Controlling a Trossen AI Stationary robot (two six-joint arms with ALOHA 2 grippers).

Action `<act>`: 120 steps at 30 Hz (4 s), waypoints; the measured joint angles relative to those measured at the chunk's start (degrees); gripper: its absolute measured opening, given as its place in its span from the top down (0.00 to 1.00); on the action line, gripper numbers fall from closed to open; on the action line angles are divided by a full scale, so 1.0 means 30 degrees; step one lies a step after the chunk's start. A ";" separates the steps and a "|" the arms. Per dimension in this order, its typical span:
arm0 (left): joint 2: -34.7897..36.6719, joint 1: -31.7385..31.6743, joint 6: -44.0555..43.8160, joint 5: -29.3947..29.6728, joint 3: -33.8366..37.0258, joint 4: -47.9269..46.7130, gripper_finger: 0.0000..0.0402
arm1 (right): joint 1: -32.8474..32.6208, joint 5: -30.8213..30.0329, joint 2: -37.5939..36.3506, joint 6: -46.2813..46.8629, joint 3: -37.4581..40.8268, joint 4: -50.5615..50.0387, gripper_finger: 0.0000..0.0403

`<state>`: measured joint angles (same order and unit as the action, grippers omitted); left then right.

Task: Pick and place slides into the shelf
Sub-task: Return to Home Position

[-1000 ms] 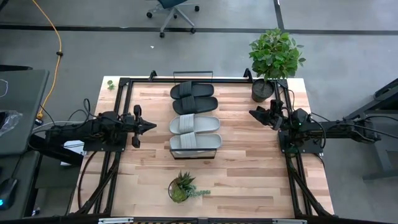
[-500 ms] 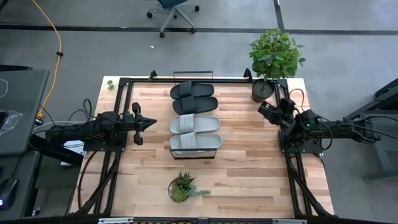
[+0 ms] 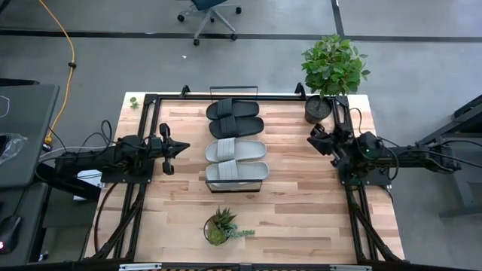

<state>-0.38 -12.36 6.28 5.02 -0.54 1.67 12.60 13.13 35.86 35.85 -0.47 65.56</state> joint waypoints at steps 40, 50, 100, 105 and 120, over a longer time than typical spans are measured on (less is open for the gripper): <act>-0.0007 0.0000 -0.0035 -0.0160 0.0000 -0.0022 1.00 | 0.0000 0.0876 -1.0206 -0.2418 0.0000 -1.5830 1.00; -0.0007 0.0000 -0.0042 -0.0162 0.0000 -0.0015 1.00 | -0.0007 -0.0055 -1.1883 -0.3398 0.0000 -1.8070 1.00; -0.0007 -0.0006 -0.0043 -0.0168 0.0000 -0.0015 1.00 | -0.0004 -0.4299 -1.1868 -0.6567 0.0000 -2.1508 1.00; -0.0007 0.0000 -0.0038 -0.0164 0.0000 -0.0015 1.00 | -0.0006 -0.4300 -1.1868 -0.6467 0.0000 -2.1508 1.00; -0.0005 0.0000 -0.0037 -0.0162 0.0000 -0.0015 1.00 | 0.0000 -0.4299 -1.1861 -0.6467 0.0000 -2.1515 1.00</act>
<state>-0.40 -12.36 6.17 4.53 -0.54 1.63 12.60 0.23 0.27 16.45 -0.47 1.02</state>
